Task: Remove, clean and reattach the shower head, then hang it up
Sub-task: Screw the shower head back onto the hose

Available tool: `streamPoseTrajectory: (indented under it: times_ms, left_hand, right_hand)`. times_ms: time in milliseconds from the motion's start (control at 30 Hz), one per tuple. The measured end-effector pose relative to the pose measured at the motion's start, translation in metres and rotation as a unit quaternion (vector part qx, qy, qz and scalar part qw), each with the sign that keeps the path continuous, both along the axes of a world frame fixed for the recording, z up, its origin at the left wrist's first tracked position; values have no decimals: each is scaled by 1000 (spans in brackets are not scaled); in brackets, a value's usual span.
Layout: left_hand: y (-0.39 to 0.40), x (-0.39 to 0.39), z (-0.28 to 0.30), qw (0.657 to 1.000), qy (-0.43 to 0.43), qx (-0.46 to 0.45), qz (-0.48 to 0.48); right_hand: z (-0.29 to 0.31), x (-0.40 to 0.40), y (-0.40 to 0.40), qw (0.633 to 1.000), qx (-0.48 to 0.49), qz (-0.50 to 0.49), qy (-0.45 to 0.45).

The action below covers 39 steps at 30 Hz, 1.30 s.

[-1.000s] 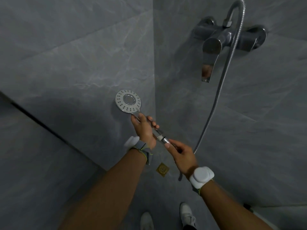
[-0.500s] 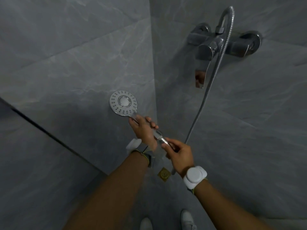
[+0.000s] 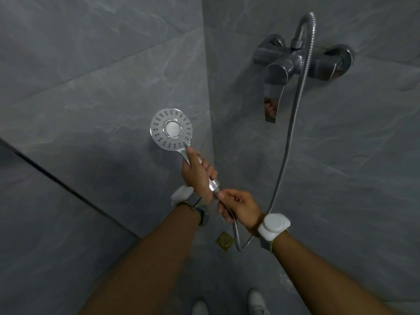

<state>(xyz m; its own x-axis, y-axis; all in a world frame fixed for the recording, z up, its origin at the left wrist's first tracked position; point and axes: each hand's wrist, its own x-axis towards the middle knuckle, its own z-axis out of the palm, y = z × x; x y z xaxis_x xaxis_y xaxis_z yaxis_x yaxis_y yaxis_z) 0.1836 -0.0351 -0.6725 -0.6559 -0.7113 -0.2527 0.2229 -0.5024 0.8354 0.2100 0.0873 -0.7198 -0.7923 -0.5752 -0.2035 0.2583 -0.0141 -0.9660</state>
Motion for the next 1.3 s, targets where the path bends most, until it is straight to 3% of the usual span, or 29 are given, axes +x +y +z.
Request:
streamPoseTrajectory:
  times_ms: [100, 367, 500, 600, 667, 833, 967, 1133, 1300]
  left_hand:
    - [-1, 2, 2, 1000, 14, -6, -25]
    - [1, -1, 3, 997, 32, -76, -10]
    - [-7, -2, 8, 998, 33, -44, -42]
    - [-10, 0, 8, 997, 25, -33, -60]
    - [-11, 0, 7, 997, 25, -29, -67]
    - [-17, 1, 8, 996, 22, -23, -89]
    - [-18, 3, 9, 993, 14, -21, -111]
    - [-20, 3, 9, 993, 8, -33, -114]
    - [-21, 4, 13, 992, 6, -25, -122]
  right_hand:
    - [-2, -4, -1, 999, -37, 4, -33]
    - [-4, -1, -11, 985, -17, -159, 65]
    - [-2, -5, -12, 995, -21, -76, 57]
    - [-1, -9, -18, 999, -28, -26, -23]
    - [-4, -10, -21, 996, -56, -32, -62]
    - [-5, -7, -19, 997, -65, -11, -36]
    - [-2, -4, -22, 991, -72, 17, -107]
    - [-5, 6, -26, 984, -137, -41, -107]
    - [-2, 5, -25, 985, -95, -4, -145]
